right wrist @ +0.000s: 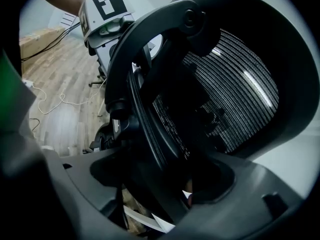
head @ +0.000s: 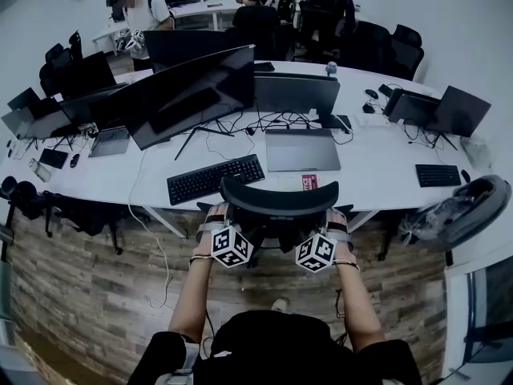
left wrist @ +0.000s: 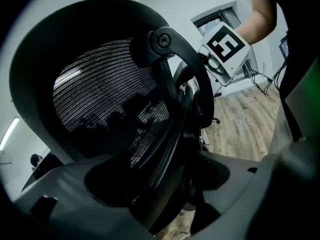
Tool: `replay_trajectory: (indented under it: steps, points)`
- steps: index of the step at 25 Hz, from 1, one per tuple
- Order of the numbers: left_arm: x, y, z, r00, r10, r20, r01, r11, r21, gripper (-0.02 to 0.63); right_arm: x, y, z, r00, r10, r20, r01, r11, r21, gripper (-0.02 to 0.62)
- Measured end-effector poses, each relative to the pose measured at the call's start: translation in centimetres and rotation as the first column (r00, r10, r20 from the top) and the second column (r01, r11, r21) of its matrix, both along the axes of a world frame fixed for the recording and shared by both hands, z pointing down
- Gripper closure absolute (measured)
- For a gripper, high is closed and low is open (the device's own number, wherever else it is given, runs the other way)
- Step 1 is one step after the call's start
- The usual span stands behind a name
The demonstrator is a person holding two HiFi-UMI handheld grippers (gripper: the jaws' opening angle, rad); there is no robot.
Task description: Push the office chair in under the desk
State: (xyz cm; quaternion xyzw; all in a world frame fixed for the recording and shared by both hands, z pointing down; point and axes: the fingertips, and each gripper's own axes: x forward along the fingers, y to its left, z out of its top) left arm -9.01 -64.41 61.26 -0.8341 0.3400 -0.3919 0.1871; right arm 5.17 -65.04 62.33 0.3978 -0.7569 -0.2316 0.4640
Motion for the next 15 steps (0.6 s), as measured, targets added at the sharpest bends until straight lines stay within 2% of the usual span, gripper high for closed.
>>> replay_trajectory:
  steps: [15]
  points:
    - [0.27,-0.27,0.04,1.000,-0.022,0.019,0.022,1.000,-0.015,0.249,0.24,-0.20,-0.03,0.996,-0.087,0.016,0.086,0.996,0.004,0.255]
